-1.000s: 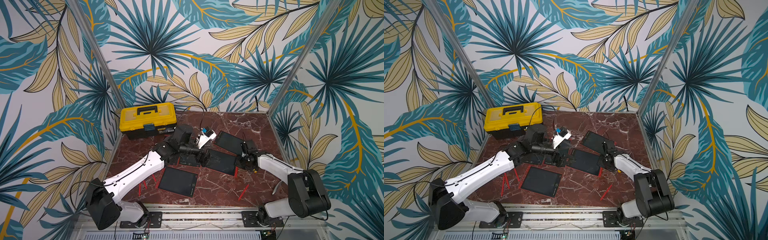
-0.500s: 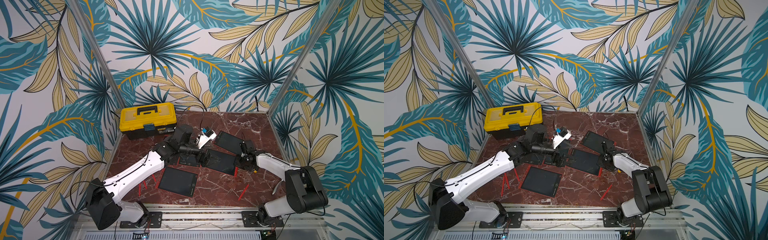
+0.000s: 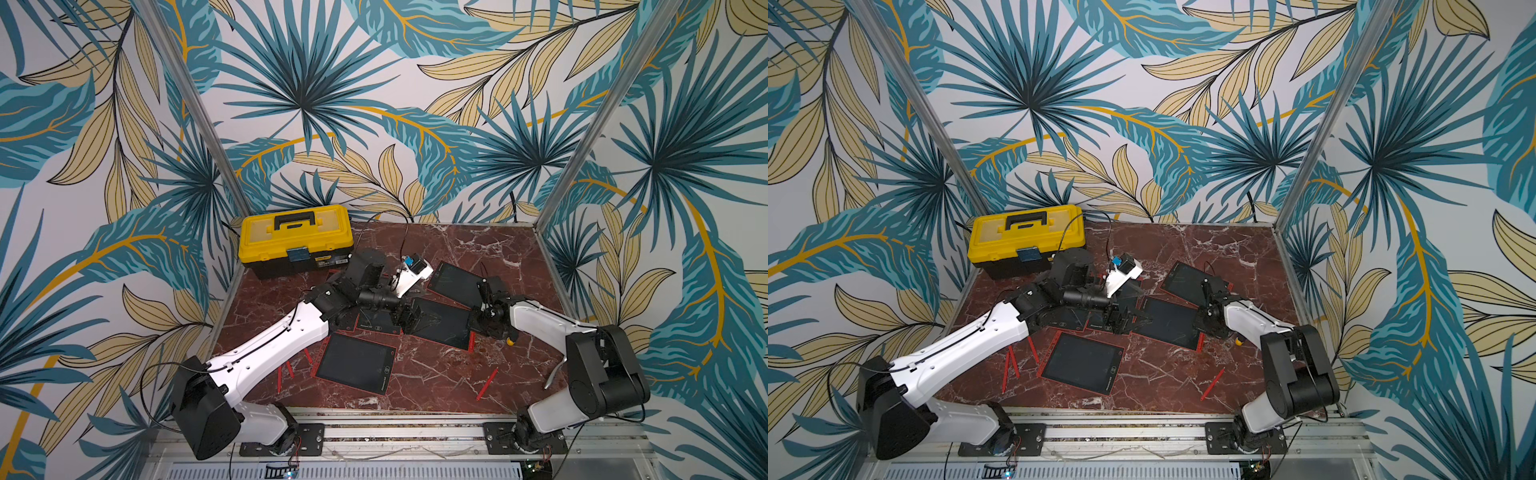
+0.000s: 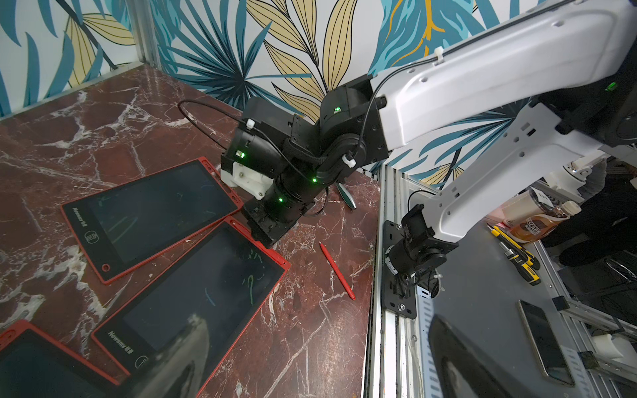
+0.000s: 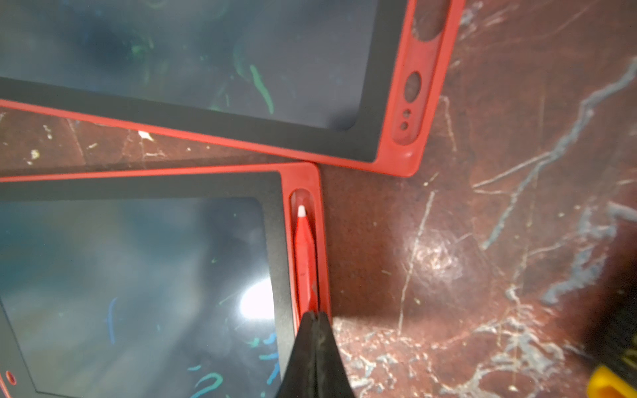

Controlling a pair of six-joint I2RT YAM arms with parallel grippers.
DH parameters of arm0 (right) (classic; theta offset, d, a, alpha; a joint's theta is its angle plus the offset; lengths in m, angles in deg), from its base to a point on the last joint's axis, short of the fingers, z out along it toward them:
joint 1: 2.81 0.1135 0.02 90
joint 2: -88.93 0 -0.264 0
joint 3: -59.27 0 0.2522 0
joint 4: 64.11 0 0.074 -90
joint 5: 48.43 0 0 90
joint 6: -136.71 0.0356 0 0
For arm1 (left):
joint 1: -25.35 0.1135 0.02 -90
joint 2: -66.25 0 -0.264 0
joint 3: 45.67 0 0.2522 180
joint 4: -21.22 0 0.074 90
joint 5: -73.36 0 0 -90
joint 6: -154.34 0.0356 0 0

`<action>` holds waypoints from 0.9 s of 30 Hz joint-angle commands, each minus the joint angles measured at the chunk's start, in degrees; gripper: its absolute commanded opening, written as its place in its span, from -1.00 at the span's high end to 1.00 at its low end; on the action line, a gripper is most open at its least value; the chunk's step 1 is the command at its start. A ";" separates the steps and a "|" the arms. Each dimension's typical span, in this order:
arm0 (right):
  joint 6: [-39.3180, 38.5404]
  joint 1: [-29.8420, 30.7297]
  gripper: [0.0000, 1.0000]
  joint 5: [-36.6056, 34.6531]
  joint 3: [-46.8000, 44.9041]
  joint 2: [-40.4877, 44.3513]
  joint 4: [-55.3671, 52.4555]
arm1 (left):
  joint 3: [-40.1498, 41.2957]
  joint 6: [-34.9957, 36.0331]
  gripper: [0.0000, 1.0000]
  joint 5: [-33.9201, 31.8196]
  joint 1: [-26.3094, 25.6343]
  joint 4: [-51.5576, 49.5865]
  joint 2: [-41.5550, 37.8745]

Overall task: Place the stylus back onto the writing tablet
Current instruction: Place the stylus on the writing tablet.

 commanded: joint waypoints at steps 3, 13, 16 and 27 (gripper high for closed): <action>0.97 0.70 1.00 -2.90 1.32 -2.18 -4.40 | 0.00 -0.23 -0.99 0.02 -0.31 0.16 -0.06; 1.34 2.59 1.00 -5.94 3.99 -4.59 -7.45 | -0.01 -0.18 -0.99 -0.03 -0.31 0.18 -0.17; 1.83 3.23 1.00 -6.88 4.77 -5.24 -8.42 | -0.01 -0.19 -0.99 -0.11 -0.33 0.13 -0.12; 3.27 5.87 1.00 -10.06 6.56 -7.19 -10.14 | -0.02 -0.29 -0.99 -0.12 -0.35 0.14 -0.20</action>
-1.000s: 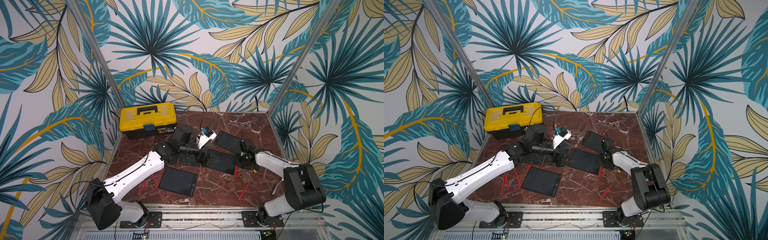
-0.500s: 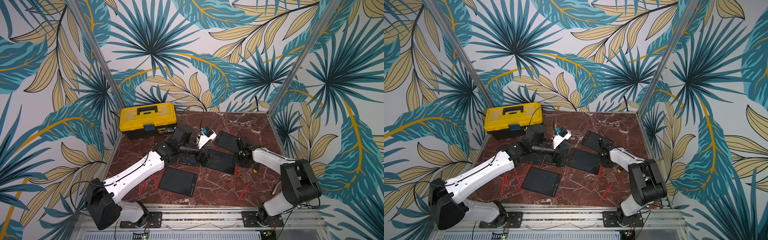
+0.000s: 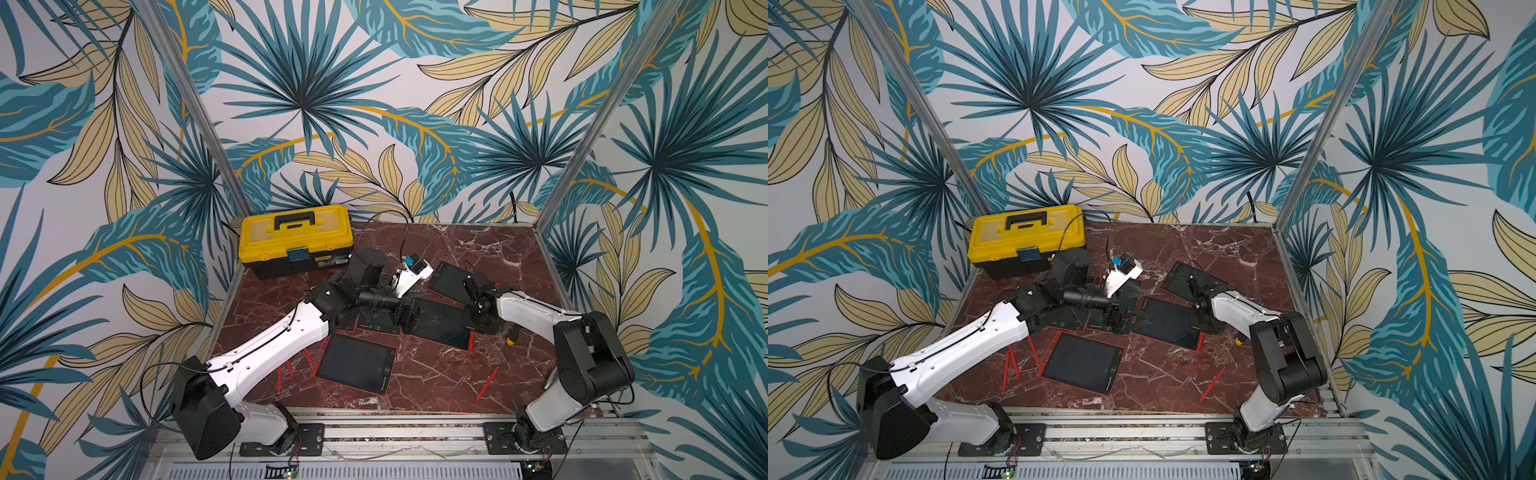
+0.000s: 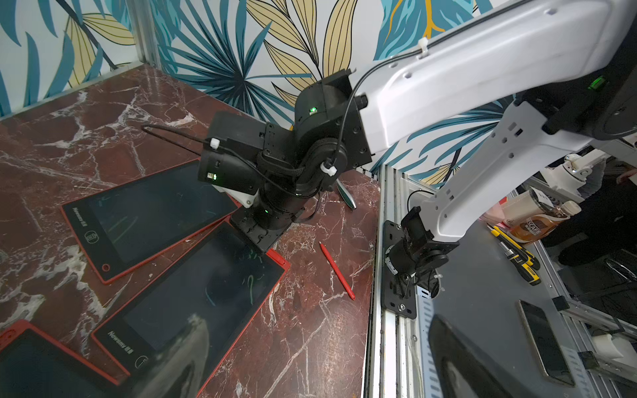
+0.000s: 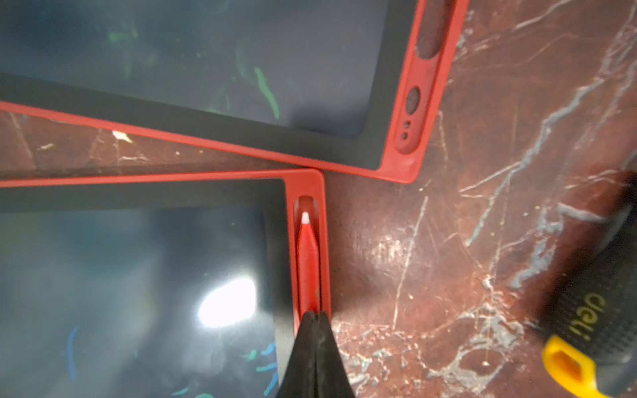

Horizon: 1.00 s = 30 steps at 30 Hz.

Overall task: Place the stylus back onto the writing tablet
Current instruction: Place the stylus on the writing tablet.

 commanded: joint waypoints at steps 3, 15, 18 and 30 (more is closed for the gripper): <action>1.06 0.65 1.00 -0.89 -0.42 -1.45 -1.47 | -0.02 -0.27 -0.99 -0.20 -0.29 0.18 -0.30; -0.48 0.85 1.00 2.86 -4.46 9.94 0.51 | -0.12 -0.39 -0.99 -0.29 -0.32 0.13 -0.67; 0.38 1.03 1.00 3.42 -6.49 12.17 -0.32 | -0.13 -0.38 -0.99 -0.20 -0.27 0.20 -0.83; 2.96 2.97 1.00 7.28 -9.13 12.22 -1.47 | -0.14 -0.54 -0.99 -0.33 -0.30 0.18 -0.99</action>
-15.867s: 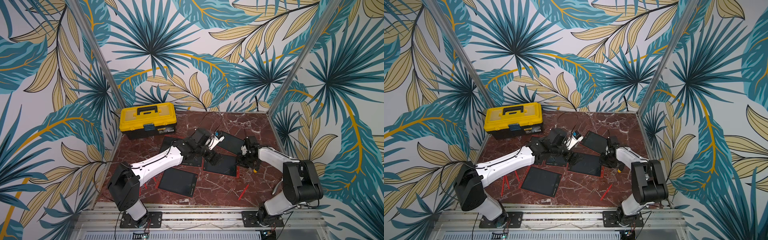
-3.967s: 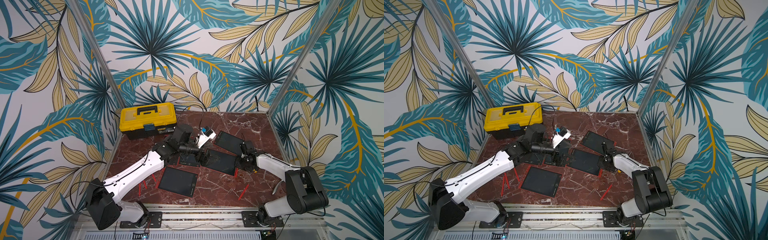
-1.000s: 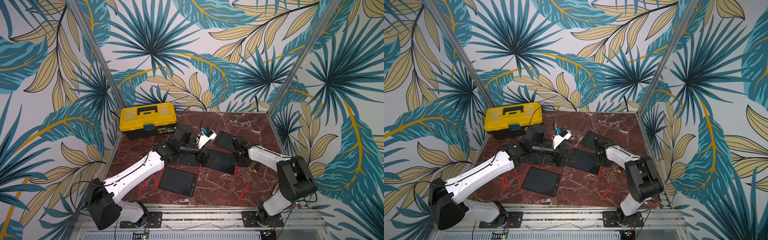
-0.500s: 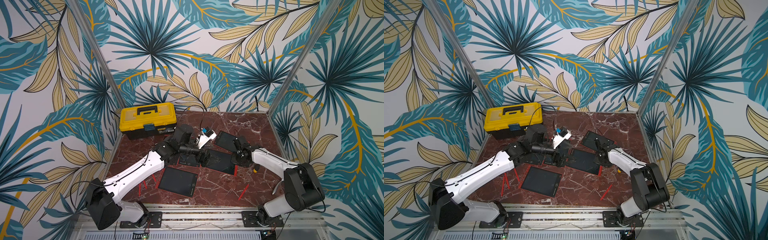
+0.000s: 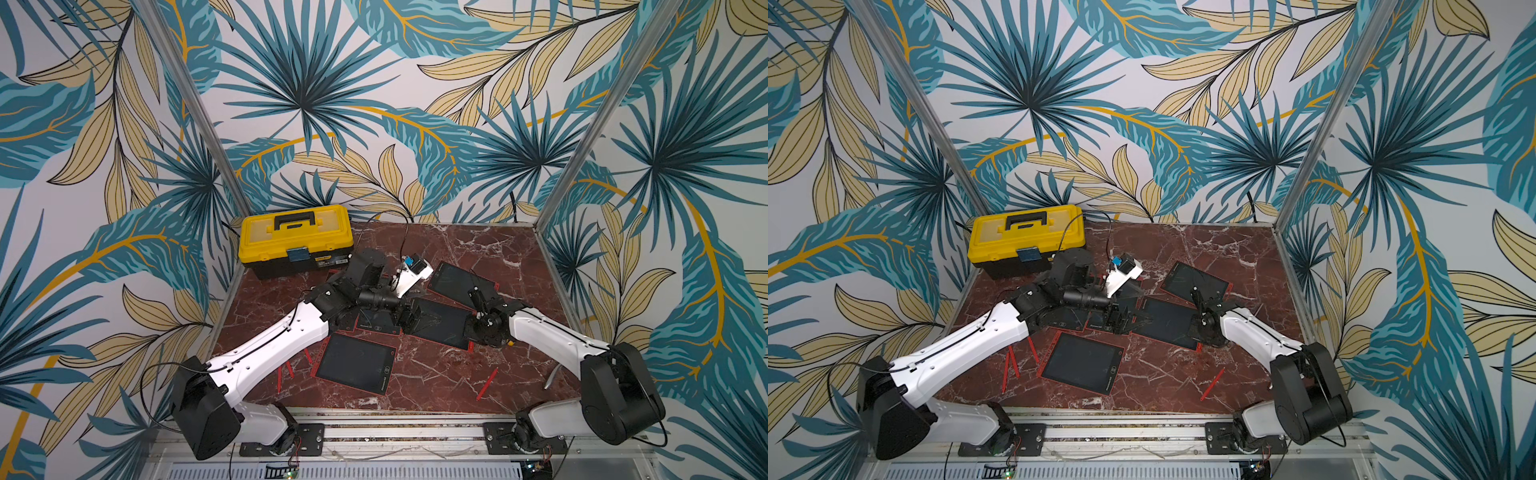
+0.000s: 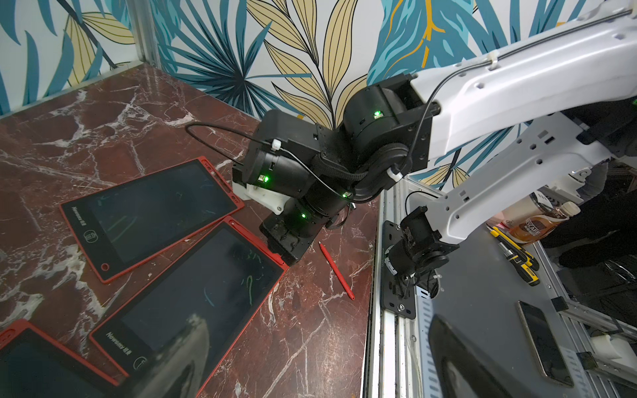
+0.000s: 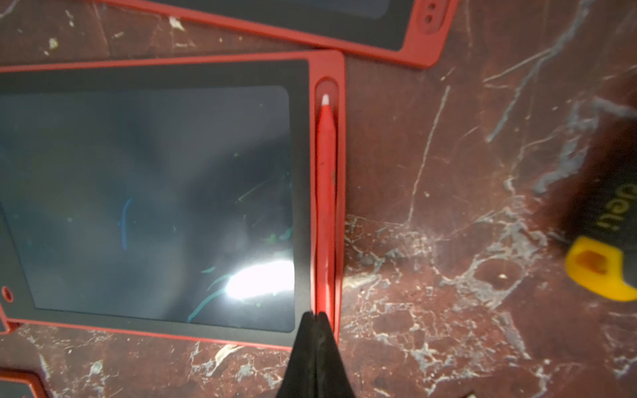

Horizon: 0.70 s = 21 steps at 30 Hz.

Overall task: Place the stylus back onto the writing tablet
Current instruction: Place the stylus on the writing tablet.

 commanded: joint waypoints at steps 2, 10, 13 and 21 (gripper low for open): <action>1.63 0.73 1.00 0.88 -0.97 -1.38 -0.83 | -0.02 -0.20 -0.99 -0.33 -0.26 0.14 -1.05; 3.17 1.56 1.00 0.30 -2.06 -2.00 -1.12 | -0.11 -0.28 -0.99 -0.32 -0.27 0.05 -1.00; 3.21 1.80 1.00 0.59 -2.25 -1.78 -1.51 | -0.13 -0.27 -0.99 -0.27 -0.26 0.06 -1.06; 3.86 2.58 1.00 0.41 -2.99 -1.52 -2.66 | -0.17 -0.29 -0.99 -0.28 -0.26 0.05 -1.01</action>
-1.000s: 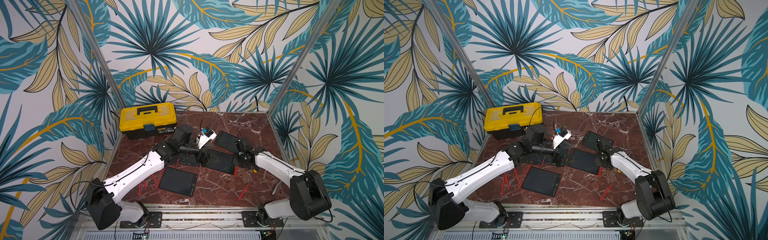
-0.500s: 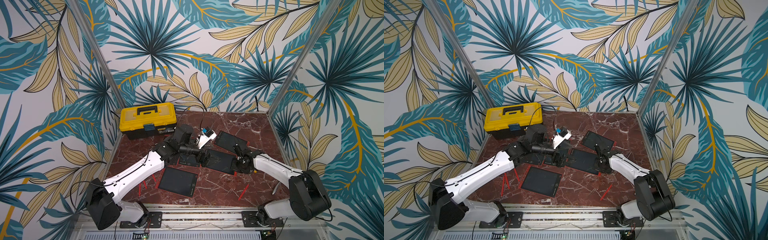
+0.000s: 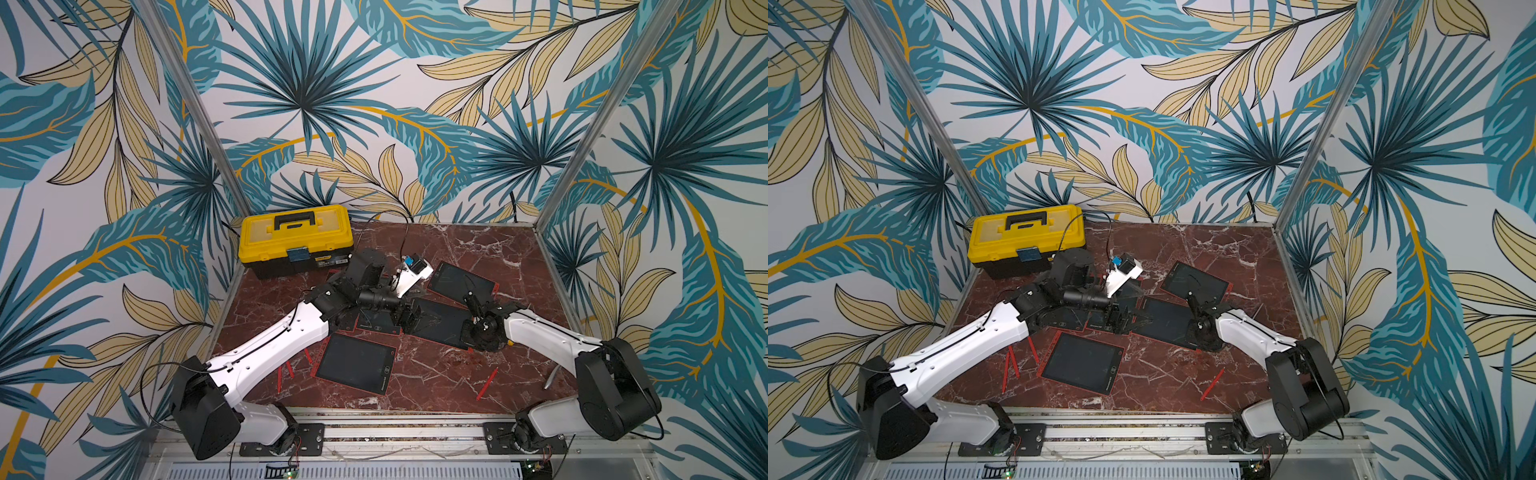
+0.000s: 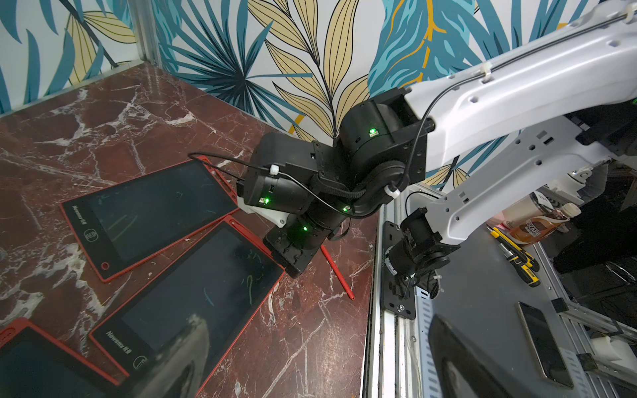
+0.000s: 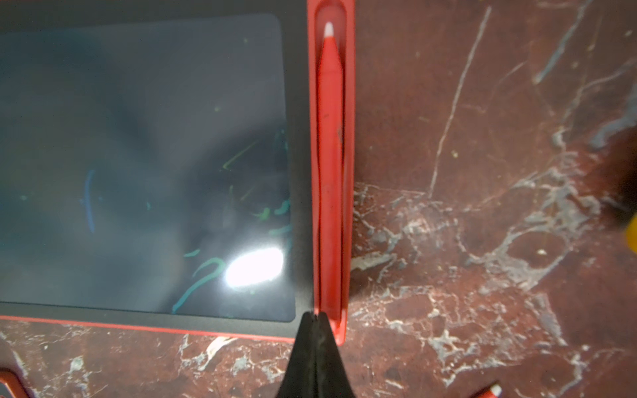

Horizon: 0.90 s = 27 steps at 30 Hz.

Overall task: Place the stylus back onto the writing tablet
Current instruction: Place the stylus on the writing tablet.

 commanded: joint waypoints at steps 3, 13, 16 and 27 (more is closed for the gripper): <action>1.02 0.50 1.00 -0.05 -1.68 -0.03 -2.61 | -0.26 0.02 -0.99 -0.05 -0.24 0.05 -0.94; 1.50 0.54 1.00 -1.00 -1.94 -0.64 -2.02 | -0.18 -0.08 -0.99 0.05 -0.24 0.06 -0.89; 1.58 0.58 1.00 -1.41 -1.63 -1.30 -1.85 | -0.20 0.04 -0.99 -0.05 -0.27 0.10 -1.02; 1.69 0.59 1.00 -1.57 -0.76 -1.99 -1.36 | -0.13 -0.02 -0.99 -0.05 -0.24 0.04 -1.09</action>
